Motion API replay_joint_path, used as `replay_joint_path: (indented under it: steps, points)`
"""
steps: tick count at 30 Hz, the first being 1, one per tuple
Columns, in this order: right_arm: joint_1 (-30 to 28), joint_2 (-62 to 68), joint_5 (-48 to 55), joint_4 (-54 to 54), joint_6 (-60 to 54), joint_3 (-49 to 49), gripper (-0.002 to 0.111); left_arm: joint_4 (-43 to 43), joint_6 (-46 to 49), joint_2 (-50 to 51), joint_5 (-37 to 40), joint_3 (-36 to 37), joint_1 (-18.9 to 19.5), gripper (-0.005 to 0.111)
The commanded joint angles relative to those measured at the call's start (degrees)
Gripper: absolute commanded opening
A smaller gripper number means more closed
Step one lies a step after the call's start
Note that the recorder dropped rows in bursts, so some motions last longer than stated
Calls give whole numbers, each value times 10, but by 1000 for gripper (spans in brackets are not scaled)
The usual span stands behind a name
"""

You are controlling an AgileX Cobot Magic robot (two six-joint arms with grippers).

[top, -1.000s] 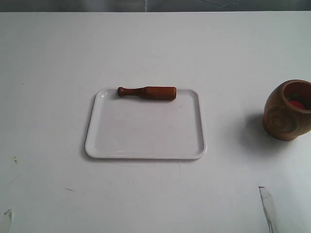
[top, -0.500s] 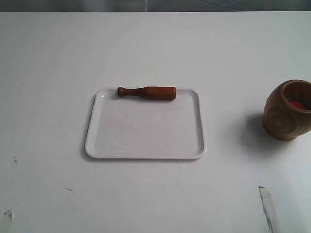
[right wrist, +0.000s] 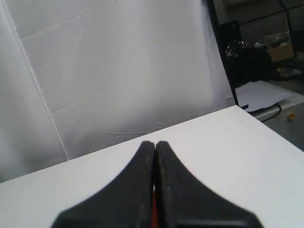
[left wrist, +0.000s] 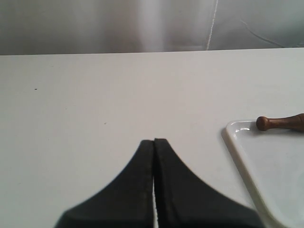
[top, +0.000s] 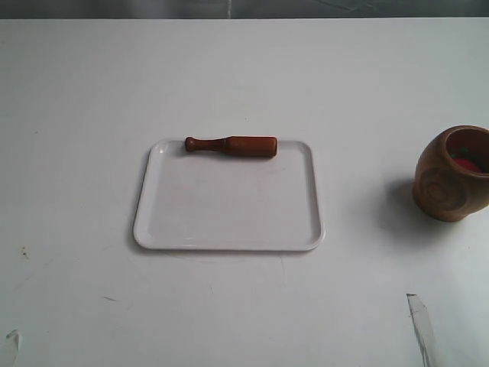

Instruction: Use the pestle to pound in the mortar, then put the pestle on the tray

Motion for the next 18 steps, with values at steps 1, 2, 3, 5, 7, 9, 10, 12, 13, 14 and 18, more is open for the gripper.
replay_joint_path:
  steps: [1, 2, 3, 5, 7, 9, 10, 12, 13, 14, 18]
  points:
    - [1, -1, 54, -216, 259, 2, 0, -4, -5, -1, -2, 0, -4, 0]
    - [1, -1, 68, -248, 278, 2, 0, -4, -5, -1, -2, 0, -4, 0]
    - [1, -1, 84, -274, 280, 2, 0, -4, -5, -1, -2, 0, -4, 0]
    - [1, -1, 101, -314, 278, 2, 0, -4, -5, -1, -2, 0, -4, 0]
    - [1, -1, 109, -327, 250, 2, 0, -4, -5, -1, -2, 0, -4, 0]
    - [1, -1, 119, -327, 211, 2, 0, -4, -5, -1, -2, 0, -4, 0]
    - [1, -1, 126, -327, 204, 2, 0, -4, -5, -1, -2, 0, -4, 0]
    - [1, -1, 143, -327, 189, 2, 0, -4, -5, -1, -2, 0, -4, 0]
    - [1, -1, 143, -327, 189, 2, 0, -4, -5, -1, -2, 0, -4, 0]
    - [1, -1, 143, -327, 189, 2, 0, -4, -5, -1, -2, 0, -4, 0]
    - [1, -1, 143, -327, 161, 2, 0, -4, -5, -1, -2, 0, -4, 0]
